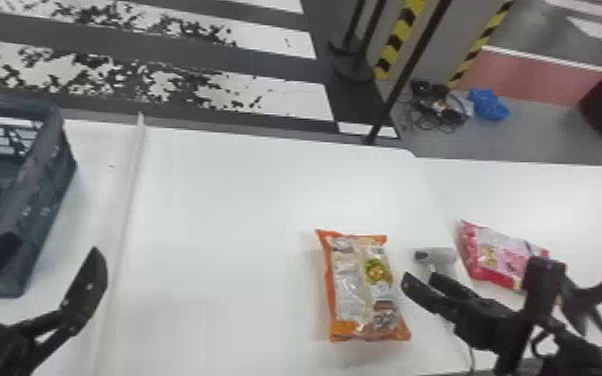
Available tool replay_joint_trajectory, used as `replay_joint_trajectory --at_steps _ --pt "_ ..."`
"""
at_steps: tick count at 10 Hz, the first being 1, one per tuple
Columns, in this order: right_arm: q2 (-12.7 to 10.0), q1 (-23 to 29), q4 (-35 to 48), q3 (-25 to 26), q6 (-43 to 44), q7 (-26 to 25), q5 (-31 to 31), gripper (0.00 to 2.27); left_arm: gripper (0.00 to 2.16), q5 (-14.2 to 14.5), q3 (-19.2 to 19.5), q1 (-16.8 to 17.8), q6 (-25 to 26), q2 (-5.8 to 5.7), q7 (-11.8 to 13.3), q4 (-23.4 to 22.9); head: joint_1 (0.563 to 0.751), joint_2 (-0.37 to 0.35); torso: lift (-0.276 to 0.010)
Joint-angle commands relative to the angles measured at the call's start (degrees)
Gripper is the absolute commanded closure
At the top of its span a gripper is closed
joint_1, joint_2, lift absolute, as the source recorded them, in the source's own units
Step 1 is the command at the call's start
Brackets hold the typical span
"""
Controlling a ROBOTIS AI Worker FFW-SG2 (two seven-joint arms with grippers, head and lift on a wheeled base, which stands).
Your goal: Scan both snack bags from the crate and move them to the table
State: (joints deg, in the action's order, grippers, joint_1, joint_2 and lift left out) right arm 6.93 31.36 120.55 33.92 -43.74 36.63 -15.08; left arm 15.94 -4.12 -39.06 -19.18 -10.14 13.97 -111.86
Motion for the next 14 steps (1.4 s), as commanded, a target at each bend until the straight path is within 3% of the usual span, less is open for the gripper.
replay_joint_trajectory --at_steps 1,2,4,8,13,14 --pt "-0.2 1.7 1.5 4.4 0.4 0.1 -0.8 0.06 0.07 -0.1 0.3 -0.4 -1.2 -0.06 0.0 0.2 0.695 -0.336 -0.087" --pt "-1.2 1.8 0.9 7.0 2.6 0.0 -1.0 0.06 0.07 0.0 0.3 -0.7 -3.4 -0.32 0.0 0.7 0.695 -0.350 -0.087" --pt "-0.2 -0.2 -6.0 7.3 10.7 -0.2 2.5 0.06 0.07 0.0 0.3 -0.4 -3.9 -0.67 0.0 2.3 0.695 -0.350 -0.087" --pt "4.1 -4.6 -22.6 -1.7 31.6 -7.3 11.7 0.06 0.07 -0.1 0.2 -0.7 -5.5 -0.41 -0.8 2.0 0.695 -0.350 -0.087" --pt "6.6 -9.9 -33.6 -3.1 34.6 -7.4 11.6 0.07 0.07 -0.1 0.5 -0.8 -5.5 -0.76 -0.9 2.7 0.695 -0.350 -0.087" --pt "6.6 -10.4 -34.9 -3.0 35.7 -6.7 11.1 0.17 0.07 -0.1 0.4 -0.7 -5.5 -0.67 -1.0 3.0 0.695 -0.350 -0.087"
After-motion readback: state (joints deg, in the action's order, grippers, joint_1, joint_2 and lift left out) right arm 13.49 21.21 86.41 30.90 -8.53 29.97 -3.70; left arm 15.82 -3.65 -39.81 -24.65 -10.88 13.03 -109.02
